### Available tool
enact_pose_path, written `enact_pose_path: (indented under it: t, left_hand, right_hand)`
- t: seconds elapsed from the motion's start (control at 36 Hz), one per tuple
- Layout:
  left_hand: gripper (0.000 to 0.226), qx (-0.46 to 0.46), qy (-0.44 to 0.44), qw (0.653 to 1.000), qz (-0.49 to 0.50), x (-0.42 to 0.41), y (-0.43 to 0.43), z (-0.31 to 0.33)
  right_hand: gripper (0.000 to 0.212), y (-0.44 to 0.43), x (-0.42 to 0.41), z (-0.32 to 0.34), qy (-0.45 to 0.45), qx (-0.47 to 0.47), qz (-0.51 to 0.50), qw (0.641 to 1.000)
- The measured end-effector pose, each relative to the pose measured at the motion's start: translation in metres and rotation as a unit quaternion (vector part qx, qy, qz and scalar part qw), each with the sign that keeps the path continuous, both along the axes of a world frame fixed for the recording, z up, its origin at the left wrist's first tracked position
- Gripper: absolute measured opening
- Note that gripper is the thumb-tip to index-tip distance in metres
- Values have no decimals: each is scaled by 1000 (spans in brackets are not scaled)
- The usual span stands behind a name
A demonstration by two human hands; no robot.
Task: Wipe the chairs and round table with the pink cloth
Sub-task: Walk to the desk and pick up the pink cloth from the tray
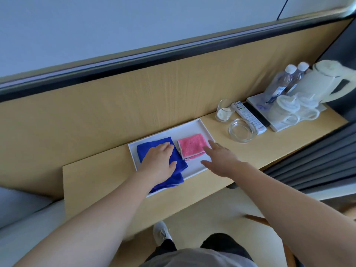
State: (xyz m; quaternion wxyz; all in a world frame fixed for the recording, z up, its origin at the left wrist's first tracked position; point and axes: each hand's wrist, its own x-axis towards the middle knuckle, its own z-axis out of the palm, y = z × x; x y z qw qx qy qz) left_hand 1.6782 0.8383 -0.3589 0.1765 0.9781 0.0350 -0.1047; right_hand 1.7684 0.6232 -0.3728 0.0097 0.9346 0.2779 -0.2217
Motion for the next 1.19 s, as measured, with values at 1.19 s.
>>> enact_pose_path:
  t: [1.19]
  left_hand:
    - [27, -119, -162, 978, 50, 68, -36, 23]
  right_hand:
    - [43, 19, 87, 32, -31, 298, 162, 940]
